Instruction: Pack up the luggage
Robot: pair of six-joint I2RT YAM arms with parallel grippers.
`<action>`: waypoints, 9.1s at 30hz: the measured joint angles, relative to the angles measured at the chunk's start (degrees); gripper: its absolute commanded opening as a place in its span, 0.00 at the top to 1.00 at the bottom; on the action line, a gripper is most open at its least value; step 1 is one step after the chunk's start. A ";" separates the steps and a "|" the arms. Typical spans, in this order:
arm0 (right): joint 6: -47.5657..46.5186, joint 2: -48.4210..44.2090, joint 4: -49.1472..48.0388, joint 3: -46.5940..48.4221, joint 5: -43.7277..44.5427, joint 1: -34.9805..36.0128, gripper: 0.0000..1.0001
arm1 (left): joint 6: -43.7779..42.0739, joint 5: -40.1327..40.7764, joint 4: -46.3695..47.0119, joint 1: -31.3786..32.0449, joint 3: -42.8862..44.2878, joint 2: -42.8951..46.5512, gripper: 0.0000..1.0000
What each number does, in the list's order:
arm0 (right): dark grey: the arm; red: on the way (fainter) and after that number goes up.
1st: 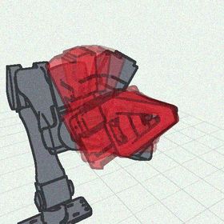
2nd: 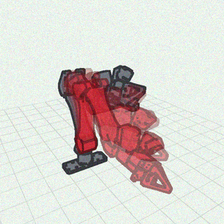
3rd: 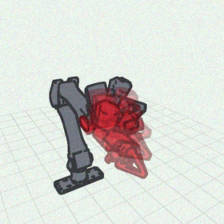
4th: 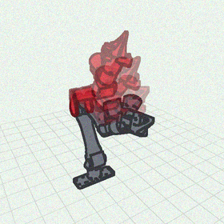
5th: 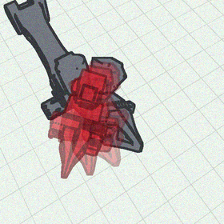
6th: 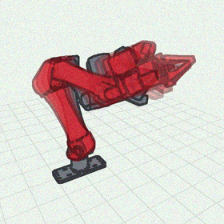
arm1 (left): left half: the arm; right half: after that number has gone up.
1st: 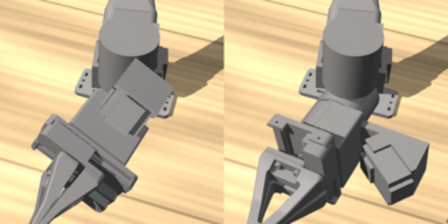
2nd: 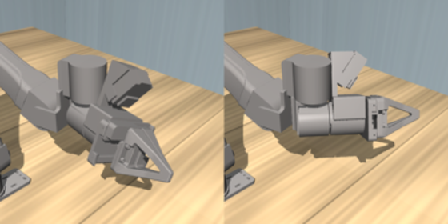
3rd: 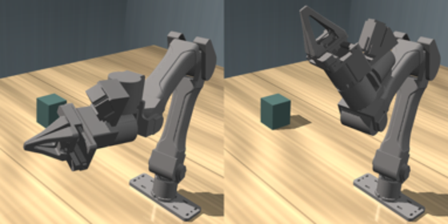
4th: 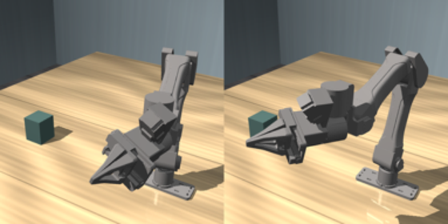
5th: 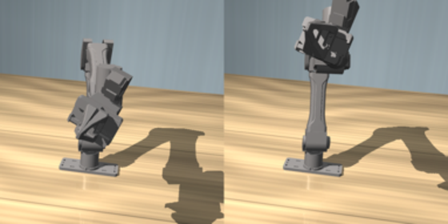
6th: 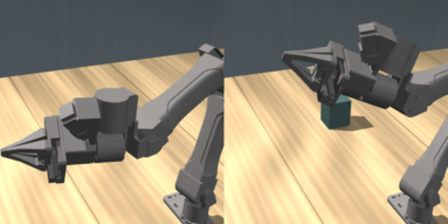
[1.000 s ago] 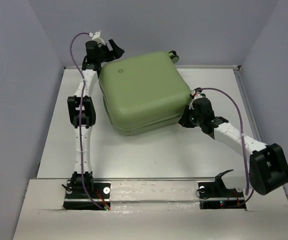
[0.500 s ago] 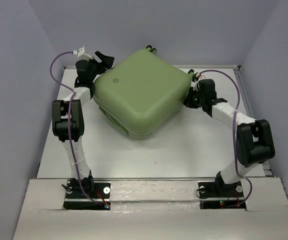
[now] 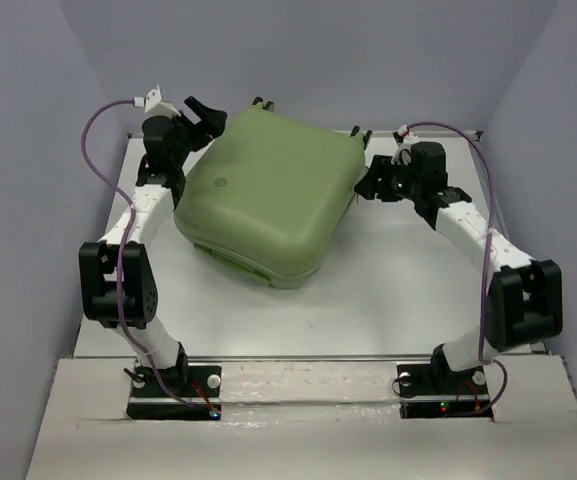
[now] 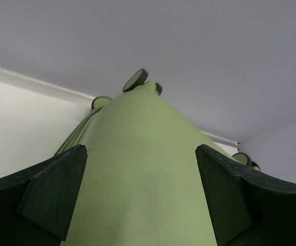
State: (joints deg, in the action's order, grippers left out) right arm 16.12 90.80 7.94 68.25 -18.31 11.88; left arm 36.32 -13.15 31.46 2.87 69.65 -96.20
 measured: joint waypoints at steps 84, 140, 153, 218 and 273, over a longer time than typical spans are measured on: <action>4.57 -12.24 -28.26 -33.59 45.92 55.06 0.93 | 7.41 9.33 -17.59 37.97 -42.47 32.70 0.29; 6.67 -2.93 -5.46 -12.70 46.36 58.93 0.93 | 4.96 -4.22 0.90 -1.55 -20.15 12.15 0.02; -3.37 19.19 -2.21 14.99 39.12 56.24 0.93 | 8.81 -13.51 7.02 -0.11 -31.32 19.61 0.02; 20.41 28.79 -1.46 49.18 -27.54 -0.11 0.00 | 2.58 10.73 -25.05 37.48 -34.27 47.39 0.01; 9.51 -41.27 -28.17 -55.39 -7.21 14.45 0.65 | 16.04 8.44 -9.16 44.13 -59.56 44.81 0.27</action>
State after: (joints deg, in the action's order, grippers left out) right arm 25.63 49.54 -20.23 12.86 -25.52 26.33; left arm 52.36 -4.71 22.31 47.00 10.09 -51.40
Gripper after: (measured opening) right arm 0.395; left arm 0.734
